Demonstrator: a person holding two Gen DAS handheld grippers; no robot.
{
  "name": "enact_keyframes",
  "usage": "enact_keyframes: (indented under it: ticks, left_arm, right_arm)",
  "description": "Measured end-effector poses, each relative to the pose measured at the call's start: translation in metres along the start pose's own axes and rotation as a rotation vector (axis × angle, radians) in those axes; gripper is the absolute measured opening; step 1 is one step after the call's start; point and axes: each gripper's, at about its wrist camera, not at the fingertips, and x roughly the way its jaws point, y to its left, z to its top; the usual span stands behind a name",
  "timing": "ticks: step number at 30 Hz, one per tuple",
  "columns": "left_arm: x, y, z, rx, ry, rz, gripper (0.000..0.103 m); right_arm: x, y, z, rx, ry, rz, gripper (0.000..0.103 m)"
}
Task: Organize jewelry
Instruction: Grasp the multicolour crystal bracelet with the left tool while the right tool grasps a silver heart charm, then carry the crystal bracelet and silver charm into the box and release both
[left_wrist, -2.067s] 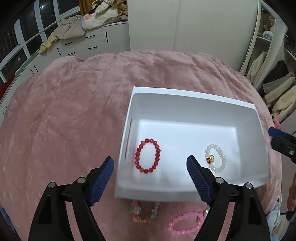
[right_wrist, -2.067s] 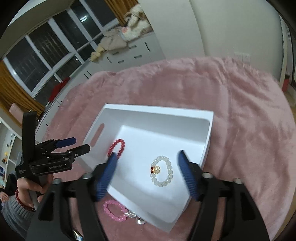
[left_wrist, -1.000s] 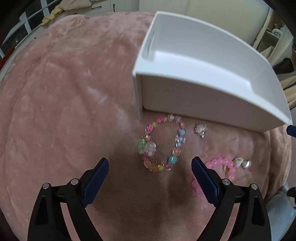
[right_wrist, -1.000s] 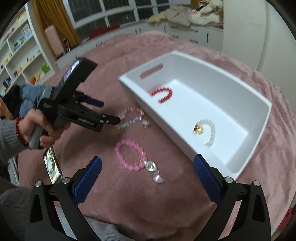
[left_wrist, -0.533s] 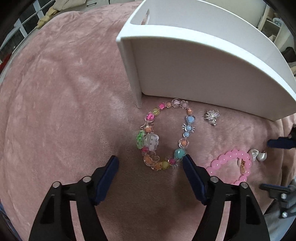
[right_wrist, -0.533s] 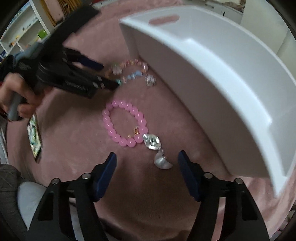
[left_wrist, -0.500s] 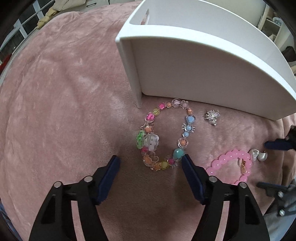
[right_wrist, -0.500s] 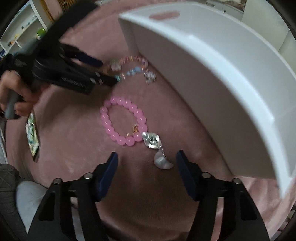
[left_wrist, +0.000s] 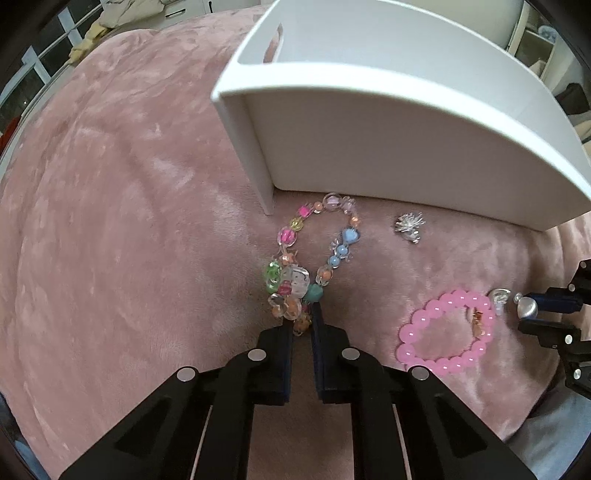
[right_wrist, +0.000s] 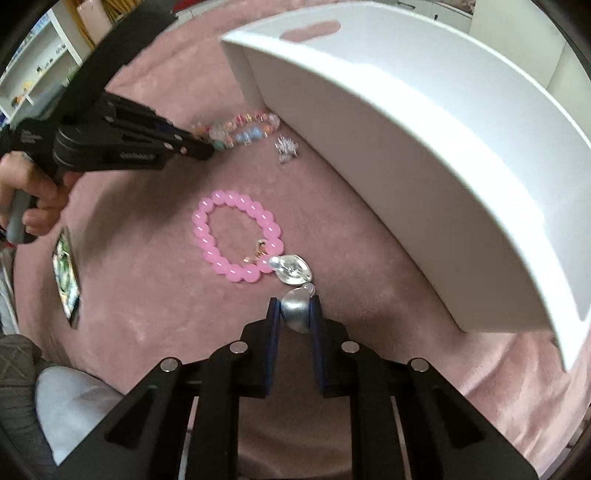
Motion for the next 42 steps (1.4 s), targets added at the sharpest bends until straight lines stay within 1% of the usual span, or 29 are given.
enact_keyframes:
  ticks: [5,9,12,14,18,20,25,30,34,42]
  left_arm:
    - [-0.023,-0.004,-0.001,0.000,-0.040,-0.016,0.014]
    - [-0.047,-0.005,0.000,-0.008,-0.080,-0.041,0.014]
    - [-0.064,-0.007,0.002,-0.003,-0.111,-0.048,0.014]
    - [-0.074,-0.009,0.004,-0.004,-0.127,-0.056,0.014]
    - [-0.092,0.001,0.004,-0.009,-0.158,-0.075,0.014]
    - [-0.100,0.002,0.007,-0.009,-0.176,-0.086,0.014]
    - [-0.124,0.000,0.010,0.001,-0.220,-0.096,0.014]
    - [-0.145,-0.006,0.015,0.020,-0.261,-0.110,0.014]
    - [-0.154,-0.011,0.019,0.027,-0.279,-0.117,0.014]
    - [-0.170,-0.019,0.029,0.045,-0.321,-0.124,0.014]
  right_arm:
    - [-0.020,0.005,0.001,-0.003,-0.043,-0.013,0.016]
    - [-0.042,0.009,0.000,0.004,-0.083,-0.001,0.016]
    - [-0.059,0.009,0.009,0.004,-0.113,0.006,0.016]
    - [-0.067,0.008,0.010,0.003,-0.123,-0.002,0.016]
    - [-0.080,0.008,0.009,0.003,-0.139,-0.024,0.016]
    - [-0.079,0.012,0.009,0.004,-0.149,-0.031,0.016]
    - [-0.092,0.010,0.012,0.018,-0.189,-0.040,0.016]
    - [-0.103,0.008,0.016,0.019,-0.210,-0.059,0.016]
    - [-0.108,0.007,0.017,0.025,-0.225,-0.075,0.016]
    - [-0.122,-0.005,0.018,0.085,-0.288,-0.103,0.016]
